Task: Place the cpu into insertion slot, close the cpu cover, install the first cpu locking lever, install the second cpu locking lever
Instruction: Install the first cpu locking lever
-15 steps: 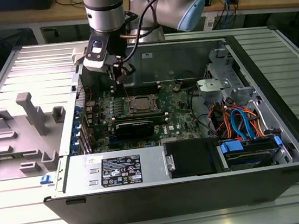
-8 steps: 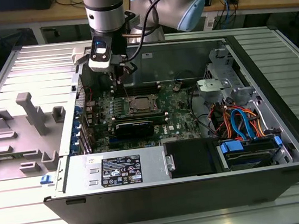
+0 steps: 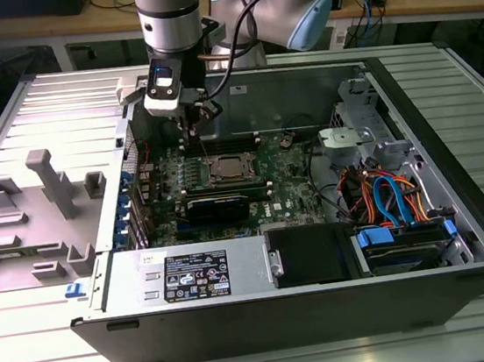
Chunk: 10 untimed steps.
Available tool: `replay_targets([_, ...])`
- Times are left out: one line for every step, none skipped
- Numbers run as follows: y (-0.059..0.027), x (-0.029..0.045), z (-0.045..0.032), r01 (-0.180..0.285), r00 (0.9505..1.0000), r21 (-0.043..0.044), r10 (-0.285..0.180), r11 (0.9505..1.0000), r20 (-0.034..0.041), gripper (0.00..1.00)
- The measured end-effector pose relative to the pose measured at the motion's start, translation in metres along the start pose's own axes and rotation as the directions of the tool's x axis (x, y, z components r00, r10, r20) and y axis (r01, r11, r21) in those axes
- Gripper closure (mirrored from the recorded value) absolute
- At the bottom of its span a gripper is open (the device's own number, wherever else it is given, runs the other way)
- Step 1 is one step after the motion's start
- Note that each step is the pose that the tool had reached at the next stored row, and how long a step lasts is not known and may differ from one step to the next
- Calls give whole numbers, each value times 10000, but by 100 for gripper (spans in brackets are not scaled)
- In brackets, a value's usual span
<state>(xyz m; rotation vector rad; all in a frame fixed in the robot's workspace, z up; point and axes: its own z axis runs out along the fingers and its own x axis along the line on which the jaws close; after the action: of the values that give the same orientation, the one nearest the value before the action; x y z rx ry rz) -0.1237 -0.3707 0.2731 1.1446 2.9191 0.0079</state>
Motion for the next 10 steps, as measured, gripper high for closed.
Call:
replay_targets([0, 0, 0, 4, 10000, 1, -4, 10000, 0, 89])
replay_targets([0, 0, 0, 5, 10000, 0, -5, 10000, 0, 89])
replay_targets([0, 0, 0, 6, 10000, 0, -6, 10000, 0, 89])
replay_targets([0, 0, 0, 8, 10000, 0, -8, 10000, 0, 89])
replay_targets([0, 0, 0, 10, 10000, 0, -10, 10000, 0, 89])
replay_targets([0, 0, 0, 13, 10000, 0, -13, 10000, 0, 89])
replay_targets([0, 0, 0, 22, 10000, 0, -22, 10000, 0, 89])
replay_targets([0, 0, 0, 35, 10000, 0, -35, 10000, 0, 89])
replay_targets([0, 0, 0, 45, 10000, 0, -45, 10000, 0, 89])
replay_targets([0, 0, 0, 69, 10000, 0, -69, 10000, 0, 89])
